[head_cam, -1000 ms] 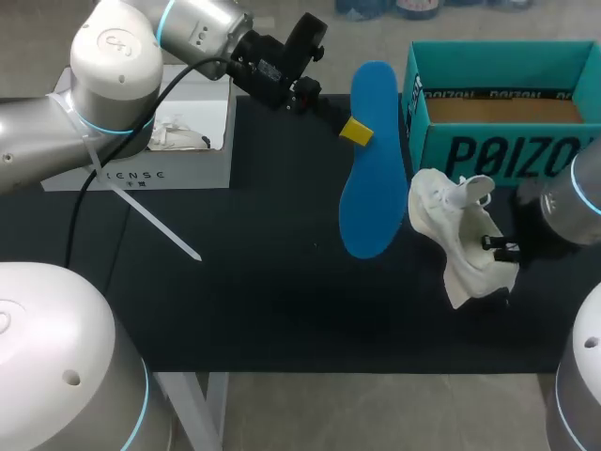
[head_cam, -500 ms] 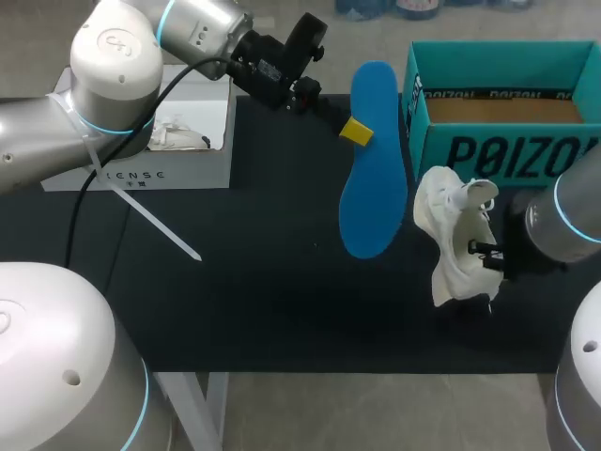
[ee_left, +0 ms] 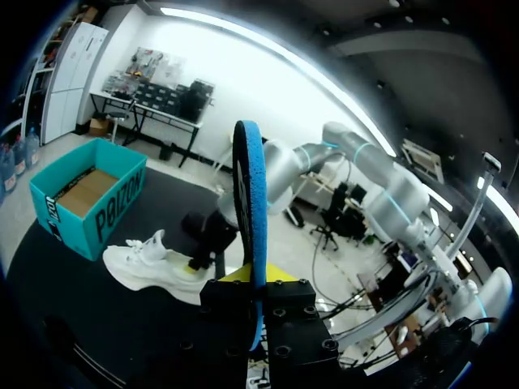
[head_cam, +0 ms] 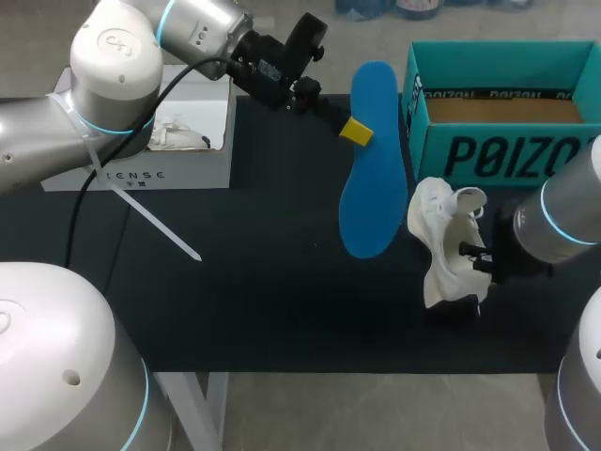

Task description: Take the shoe out of the shoebox, open the shoe tongue, remove and reinsert the insole, then place the shoe into the shoebox

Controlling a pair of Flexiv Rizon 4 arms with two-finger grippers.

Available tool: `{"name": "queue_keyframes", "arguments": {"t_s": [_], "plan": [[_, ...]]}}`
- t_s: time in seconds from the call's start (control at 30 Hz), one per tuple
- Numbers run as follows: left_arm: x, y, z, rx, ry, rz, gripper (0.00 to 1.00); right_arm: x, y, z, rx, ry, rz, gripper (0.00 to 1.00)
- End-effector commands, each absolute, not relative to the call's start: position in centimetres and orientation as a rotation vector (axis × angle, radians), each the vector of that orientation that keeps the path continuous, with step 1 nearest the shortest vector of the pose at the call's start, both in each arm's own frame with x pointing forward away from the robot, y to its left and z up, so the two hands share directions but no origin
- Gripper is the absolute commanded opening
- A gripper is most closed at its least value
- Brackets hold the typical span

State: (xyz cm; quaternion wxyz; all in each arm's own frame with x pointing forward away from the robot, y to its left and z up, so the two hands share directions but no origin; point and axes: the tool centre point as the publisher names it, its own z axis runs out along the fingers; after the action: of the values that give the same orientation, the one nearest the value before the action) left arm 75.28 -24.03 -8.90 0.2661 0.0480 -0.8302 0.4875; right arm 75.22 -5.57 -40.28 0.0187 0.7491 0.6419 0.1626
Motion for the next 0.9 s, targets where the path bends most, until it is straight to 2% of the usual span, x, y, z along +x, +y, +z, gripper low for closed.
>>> {"name": "queue_keyframes", "arguments": {"t_s": [0.03, 0.33, 0.37, 0.4, 0.9], "plan": [[75.3, -24.1, -8.9, 0.130, -2.245, 1.314, 0.00, 75.6, -5.2, -41.5, 2.332, 1.990, 0.504, 0.00], [75.3, -24.1, -8.9, 0.130, -2.245, 1.314, 0.00, 75.5, -4.5, -43.1, 2.346, 2.010, 0.467, 0.00], [75.3, -24.1, -8.9, 0.130, -2.245, 1.314, 0.00, 75.4, -4.5, -43.0, 2.350, 1.996, 0.459, 0.43], [75.3, -24.1, -8.9, 0.130, -2.245, 1.314, 0.00, 75.3, -4.6, -42.8, 2.349, 1.992, 0.466, 1.00], [75.3, -24.1, -8.9, 0.130, -2.245, 1.314, 0.00, 74.6, -5.9, -32.9, 2.235, 1.989, 0.681, 1.00]]}}
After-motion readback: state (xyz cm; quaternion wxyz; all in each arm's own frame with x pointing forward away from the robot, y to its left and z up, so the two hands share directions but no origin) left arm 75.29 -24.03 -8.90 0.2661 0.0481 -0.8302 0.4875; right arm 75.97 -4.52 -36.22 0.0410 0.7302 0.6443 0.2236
